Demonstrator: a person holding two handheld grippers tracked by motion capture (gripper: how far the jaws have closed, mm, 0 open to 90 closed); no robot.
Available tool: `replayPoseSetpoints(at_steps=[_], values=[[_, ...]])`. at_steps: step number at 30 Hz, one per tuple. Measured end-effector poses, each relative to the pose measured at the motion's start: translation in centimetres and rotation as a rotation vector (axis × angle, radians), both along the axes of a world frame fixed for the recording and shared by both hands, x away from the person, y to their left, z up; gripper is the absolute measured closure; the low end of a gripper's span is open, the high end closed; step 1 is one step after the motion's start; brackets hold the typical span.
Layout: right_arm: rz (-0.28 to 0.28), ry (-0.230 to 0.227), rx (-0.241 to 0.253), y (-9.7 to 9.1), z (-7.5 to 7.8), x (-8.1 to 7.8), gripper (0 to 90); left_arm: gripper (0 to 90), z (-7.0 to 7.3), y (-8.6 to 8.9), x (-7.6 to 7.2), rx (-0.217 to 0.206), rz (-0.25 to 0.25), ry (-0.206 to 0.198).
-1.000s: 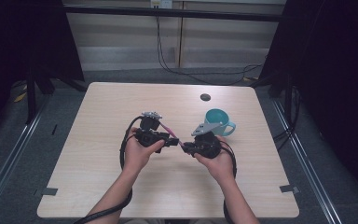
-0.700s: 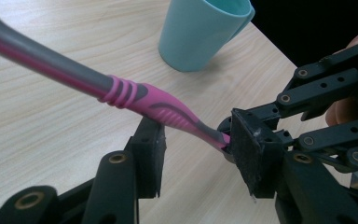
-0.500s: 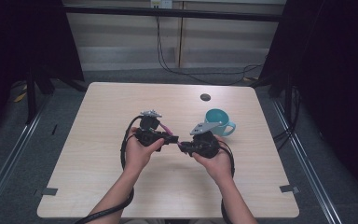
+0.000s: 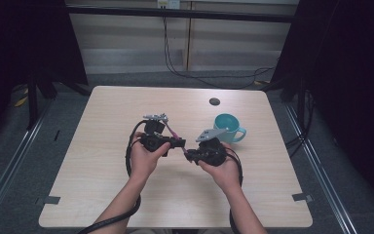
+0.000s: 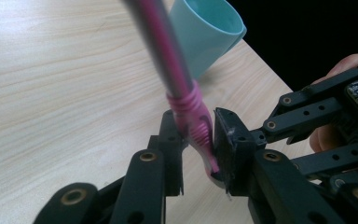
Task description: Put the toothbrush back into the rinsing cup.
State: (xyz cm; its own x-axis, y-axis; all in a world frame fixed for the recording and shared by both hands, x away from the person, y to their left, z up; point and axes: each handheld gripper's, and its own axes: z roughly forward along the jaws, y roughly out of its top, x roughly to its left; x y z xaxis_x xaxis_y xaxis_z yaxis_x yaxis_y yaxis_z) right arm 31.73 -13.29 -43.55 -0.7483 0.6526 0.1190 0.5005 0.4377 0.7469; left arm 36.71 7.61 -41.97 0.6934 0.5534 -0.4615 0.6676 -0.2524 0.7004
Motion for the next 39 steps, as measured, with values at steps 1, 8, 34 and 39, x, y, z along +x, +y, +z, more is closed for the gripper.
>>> replayPoseSetpoints(at_steps=[1,8,34,39], values=[[0.0,0.001,0.002,0.0,0.0,0.0,81.7,74.7,-0.1,0.1,0.0,-0.013,0.0,0.007],[-0.012,0.028,0.024,0.4,-0.3,0.1,80.7,79.4,-0.1,-0.1,-0.1,-0.032,0.0,-0.007],[-0.004,0.072,0.105,1.4,-0.6,-0.1,73.1,81.8,-0.1,-0.6,-0.2,-0.027,-0.005,-0.032],[-0.045,0.1,0.14,0.7,-0.7,0.0,64.5,82.0,0.0,-0.4,-0.1,-0.023,0.008,-0.038]])
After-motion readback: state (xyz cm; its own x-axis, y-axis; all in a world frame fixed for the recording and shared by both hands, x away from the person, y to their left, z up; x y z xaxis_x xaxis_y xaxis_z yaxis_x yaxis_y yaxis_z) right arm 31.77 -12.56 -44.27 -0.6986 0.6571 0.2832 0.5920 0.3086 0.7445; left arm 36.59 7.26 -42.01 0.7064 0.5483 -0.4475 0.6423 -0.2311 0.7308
